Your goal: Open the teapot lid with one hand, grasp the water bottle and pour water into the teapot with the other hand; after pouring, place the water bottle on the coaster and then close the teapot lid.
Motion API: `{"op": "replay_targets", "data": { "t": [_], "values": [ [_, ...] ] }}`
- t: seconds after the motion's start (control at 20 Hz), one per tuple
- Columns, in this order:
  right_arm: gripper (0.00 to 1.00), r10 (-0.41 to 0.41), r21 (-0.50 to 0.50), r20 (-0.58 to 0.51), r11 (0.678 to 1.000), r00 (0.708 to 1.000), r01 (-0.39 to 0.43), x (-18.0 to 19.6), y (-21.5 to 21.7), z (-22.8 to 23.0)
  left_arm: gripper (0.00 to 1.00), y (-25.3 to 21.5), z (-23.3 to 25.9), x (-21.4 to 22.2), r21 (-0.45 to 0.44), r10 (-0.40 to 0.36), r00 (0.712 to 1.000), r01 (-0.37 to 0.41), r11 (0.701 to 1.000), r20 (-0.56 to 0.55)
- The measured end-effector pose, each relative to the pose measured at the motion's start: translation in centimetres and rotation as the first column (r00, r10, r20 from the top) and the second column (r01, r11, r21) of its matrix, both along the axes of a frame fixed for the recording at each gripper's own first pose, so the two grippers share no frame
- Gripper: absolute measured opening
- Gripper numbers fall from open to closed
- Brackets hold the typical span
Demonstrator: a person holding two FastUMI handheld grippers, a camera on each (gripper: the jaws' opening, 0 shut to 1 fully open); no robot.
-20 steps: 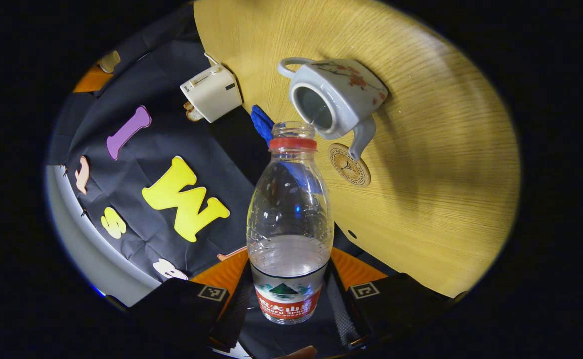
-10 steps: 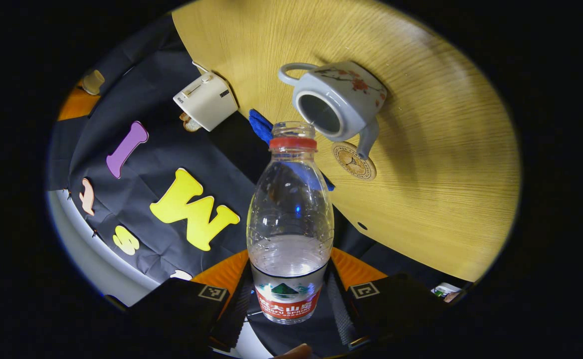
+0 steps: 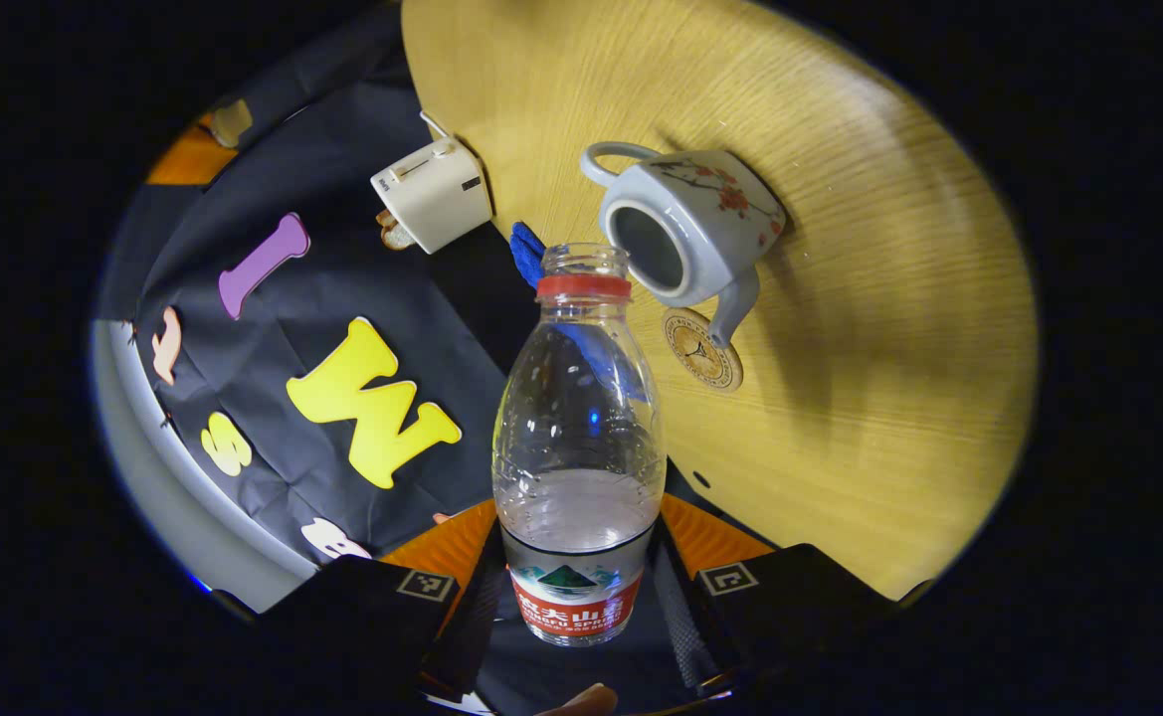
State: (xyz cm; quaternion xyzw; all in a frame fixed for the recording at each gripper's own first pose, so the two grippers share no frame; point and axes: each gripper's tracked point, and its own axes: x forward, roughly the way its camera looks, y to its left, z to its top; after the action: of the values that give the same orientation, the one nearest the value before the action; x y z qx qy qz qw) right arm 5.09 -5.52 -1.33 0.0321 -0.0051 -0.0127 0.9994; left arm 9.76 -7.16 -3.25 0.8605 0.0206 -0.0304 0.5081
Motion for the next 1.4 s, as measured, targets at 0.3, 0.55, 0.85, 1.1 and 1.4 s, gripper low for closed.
{"op": "replay_targets", "data": {
  "t": [0.3,0.55,0.85,1.1,1.4],
  "values": [
    [0.00,0.002,-0.008,-0.007,1.000,1.000,-0.002,0.2,0.5,-0.4,0.74,1.8,-2.4,0.2,-0.249,-0.008,1.000,0.004,0.969,-0.015],
    [0.00,0.007,-0.024,-0.020,1.000,1.000,-0.007,0.5,1.1,-0.9,0.74,3.5,-4.9,1.2,-0.567,-0.005,0.999,-0.017,0.824,-0.038],
    [0.00,0.031,-0.014,-0.040,0.999,0.999,-0.031,0.7,2.1,-1.6,0.74,4.4,-6.8,3.7,-0.874,0.019,0.996,-0.084,0.478,-0.086],
    [0.00,0.029,-0.029,-0.041,0.999,0.999,-0.030,0.9,2.3,-1.8,0.75,5.3,-6.2,5.9,-0.986,0.064,0.987,-0.151,0.076,-0.146],
    [0.00,0.037,-0.026,-0.056,0.999,0.998,-0.039,1.3,2.7,-2.3,0.76,2.7,-2.5,7.4,-0.971,-0.003,0.997,-0.078,-0.225,-0.079]
  ]
}}
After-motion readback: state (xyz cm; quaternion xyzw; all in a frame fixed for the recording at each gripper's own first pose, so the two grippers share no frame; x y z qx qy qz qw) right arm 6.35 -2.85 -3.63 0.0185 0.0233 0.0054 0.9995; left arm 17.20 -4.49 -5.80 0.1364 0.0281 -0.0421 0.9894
